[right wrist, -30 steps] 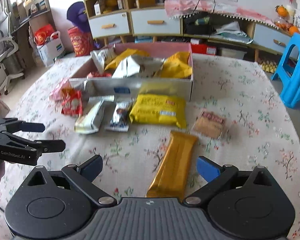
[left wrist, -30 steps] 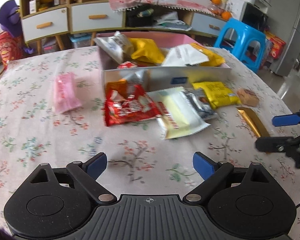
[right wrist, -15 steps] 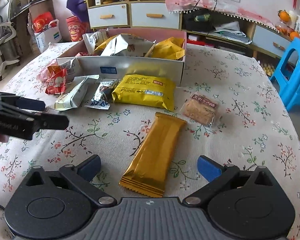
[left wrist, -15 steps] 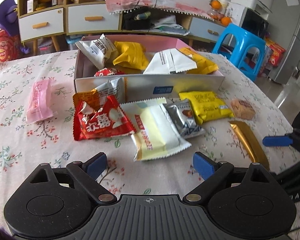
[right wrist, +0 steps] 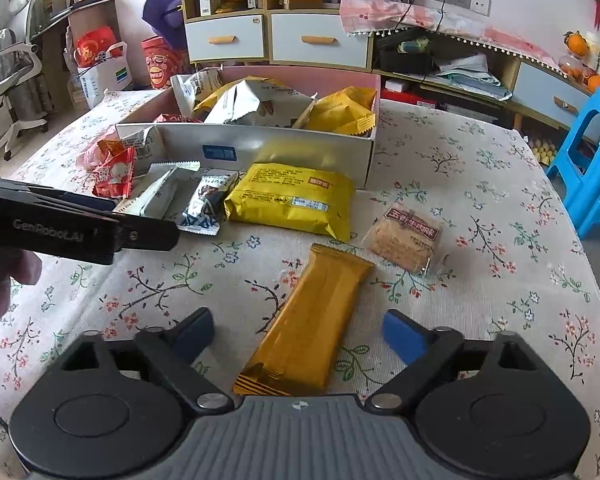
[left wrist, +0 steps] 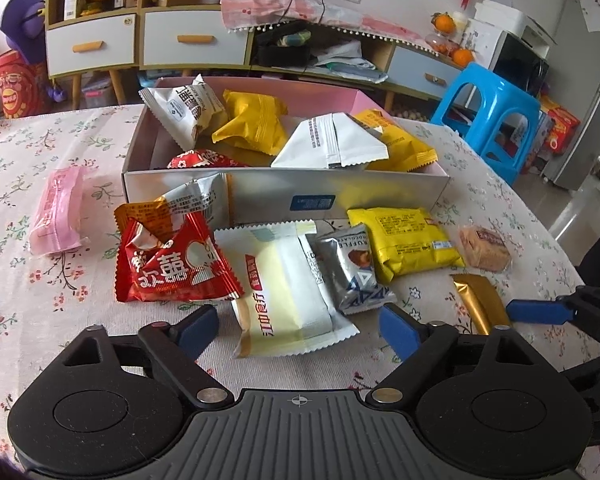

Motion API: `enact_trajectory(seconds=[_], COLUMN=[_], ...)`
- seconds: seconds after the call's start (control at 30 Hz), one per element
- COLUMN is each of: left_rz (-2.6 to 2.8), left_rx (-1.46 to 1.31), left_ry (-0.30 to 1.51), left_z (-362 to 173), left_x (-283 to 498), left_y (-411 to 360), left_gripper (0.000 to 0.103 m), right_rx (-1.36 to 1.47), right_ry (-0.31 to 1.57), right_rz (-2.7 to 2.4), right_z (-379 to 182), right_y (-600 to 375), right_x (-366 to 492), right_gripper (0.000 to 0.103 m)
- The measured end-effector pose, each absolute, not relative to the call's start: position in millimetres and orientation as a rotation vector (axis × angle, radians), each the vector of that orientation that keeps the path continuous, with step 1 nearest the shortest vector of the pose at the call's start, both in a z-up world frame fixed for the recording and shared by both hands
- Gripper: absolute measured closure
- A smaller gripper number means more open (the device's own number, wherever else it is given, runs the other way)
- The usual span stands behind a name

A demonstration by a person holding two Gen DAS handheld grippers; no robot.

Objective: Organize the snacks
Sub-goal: 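Grasp the cream-white packet with the left tool while the right tool grasps the gold bar packet, then carry both packets into the pink box and open both tools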

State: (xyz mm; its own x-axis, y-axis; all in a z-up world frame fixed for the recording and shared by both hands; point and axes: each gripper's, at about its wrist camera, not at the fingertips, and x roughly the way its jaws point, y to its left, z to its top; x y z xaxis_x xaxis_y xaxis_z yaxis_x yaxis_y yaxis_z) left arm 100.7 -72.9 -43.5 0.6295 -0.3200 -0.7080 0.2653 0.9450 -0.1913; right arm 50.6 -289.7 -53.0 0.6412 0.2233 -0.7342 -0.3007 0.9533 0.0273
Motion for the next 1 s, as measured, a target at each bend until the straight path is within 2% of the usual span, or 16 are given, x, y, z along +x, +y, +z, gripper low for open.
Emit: enact_trajectory(seconds=[0.2, 0.27, 0.33, 0.4, 1.0], left_rz=[-0.306, -0.298, -0.292, -0.29, -0.367], left_rx=[-0.069, -0.075, -0.083, -0.077, -0.071], left_ry=[0.816, 0.819, 0.822, 0.825, 0.859], left_z=[-42.2, -41.7, -41.2, -40.9, -36.1], left_x=[101.6, 101.7, 102.3, 102.0, 91.1], left_y=[-69.0, -67.0, -65.8, -65.8, -56.5], left_gripper=[0.043, 0.046, 0.046, 0.047, 0.047], right_rx=[-0.119, -0.126, -0.135, -0.155, -0.144], right_ry=[0.813, 0.809, 0.808, 0.803, 0.798], right_rz=[0.329, 0.342, 0.356, 0.363, 0.364], right_z=[-49.1, -48.0, -46.9, -46.4, -41.0], right_y=[-282.1, -279.3, -275.7, -271.9, -269.0], right_x=[49.3, 49.1, 48.4, 46.9, 45.0], right_gripper=[0.054, 0.063, 0.076, 0.081, 0.083])
